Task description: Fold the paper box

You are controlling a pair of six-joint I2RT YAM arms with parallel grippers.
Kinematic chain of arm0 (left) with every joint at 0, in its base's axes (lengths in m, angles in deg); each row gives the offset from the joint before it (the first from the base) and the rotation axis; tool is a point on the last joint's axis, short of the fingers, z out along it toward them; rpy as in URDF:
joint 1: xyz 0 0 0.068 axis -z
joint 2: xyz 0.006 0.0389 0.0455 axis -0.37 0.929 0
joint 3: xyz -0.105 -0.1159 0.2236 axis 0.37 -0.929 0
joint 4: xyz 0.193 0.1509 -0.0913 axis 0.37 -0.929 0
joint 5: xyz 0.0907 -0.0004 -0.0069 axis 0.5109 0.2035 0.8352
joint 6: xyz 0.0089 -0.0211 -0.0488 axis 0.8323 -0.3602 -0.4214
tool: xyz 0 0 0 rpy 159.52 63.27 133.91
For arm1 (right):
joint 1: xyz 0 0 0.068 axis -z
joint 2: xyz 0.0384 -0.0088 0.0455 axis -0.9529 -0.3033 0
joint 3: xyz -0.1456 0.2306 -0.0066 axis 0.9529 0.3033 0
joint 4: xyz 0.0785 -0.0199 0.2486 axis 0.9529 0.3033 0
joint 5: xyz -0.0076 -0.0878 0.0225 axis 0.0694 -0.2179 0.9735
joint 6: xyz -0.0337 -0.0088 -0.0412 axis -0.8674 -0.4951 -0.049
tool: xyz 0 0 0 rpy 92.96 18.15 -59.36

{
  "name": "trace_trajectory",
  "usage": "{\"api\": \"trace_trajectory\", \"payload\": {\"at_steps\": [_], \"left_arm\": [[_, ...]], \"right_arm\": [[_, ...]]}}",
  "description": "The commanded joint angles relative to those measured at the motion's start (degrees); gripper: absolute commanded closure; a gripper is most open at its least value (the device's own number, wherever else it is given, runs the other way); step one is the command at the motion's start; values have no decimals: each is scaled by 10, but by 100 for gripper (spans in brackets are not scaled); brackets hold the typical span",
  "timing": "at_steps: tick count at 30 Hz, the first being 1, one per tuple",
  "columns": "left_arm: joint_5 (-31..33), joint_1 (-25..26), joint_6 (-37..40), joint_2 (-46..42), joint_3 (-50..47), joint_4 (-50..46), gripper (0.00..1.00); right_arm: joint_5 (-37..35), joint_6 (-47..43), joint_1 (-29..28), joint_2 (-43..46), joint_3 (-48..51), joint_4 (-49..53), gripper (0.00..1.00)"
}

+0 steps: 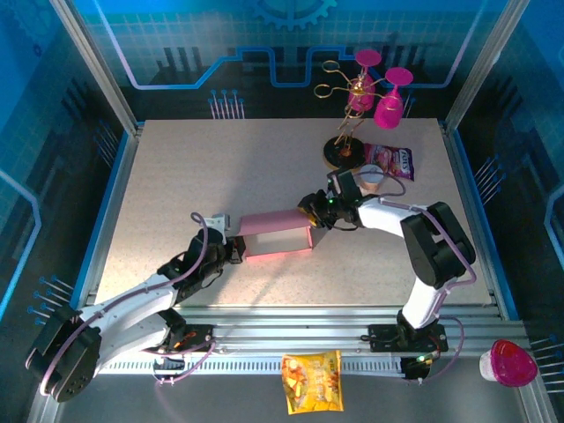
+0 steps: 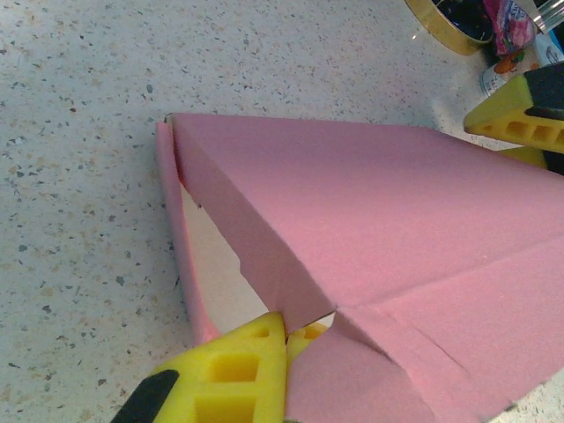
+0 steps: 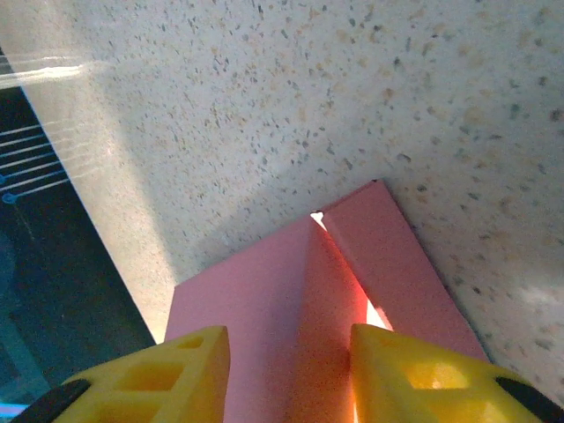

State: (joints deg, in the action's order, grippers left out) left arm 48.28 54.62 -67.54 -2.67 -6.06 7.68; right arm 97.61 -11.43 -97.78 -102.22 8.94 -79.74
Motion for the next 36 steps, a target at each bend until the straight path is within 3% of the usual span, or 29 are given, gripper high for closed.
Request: {"api": "trace_trajectory", "payload": {"at_steps": [1,6,18,26,36], "left_arm": [[-36,12,-14,16,-10,-39,100],[-34,11,-20,26,-8,-35,100],[-29,12,-35,35,8,-33,100],[-8,16,-66,47,24,-34,100],[12,38,-68,79,53,-44,100]], "right_arm": [[30,-68,4,31,-39,110,57],[26,-115,9,37,-63,177,56],[31,-141,6,36,-88,223,55],[-13,-175,-1,27,-130,321,49],[-30,-209,3,52,-133,349,47]]}}
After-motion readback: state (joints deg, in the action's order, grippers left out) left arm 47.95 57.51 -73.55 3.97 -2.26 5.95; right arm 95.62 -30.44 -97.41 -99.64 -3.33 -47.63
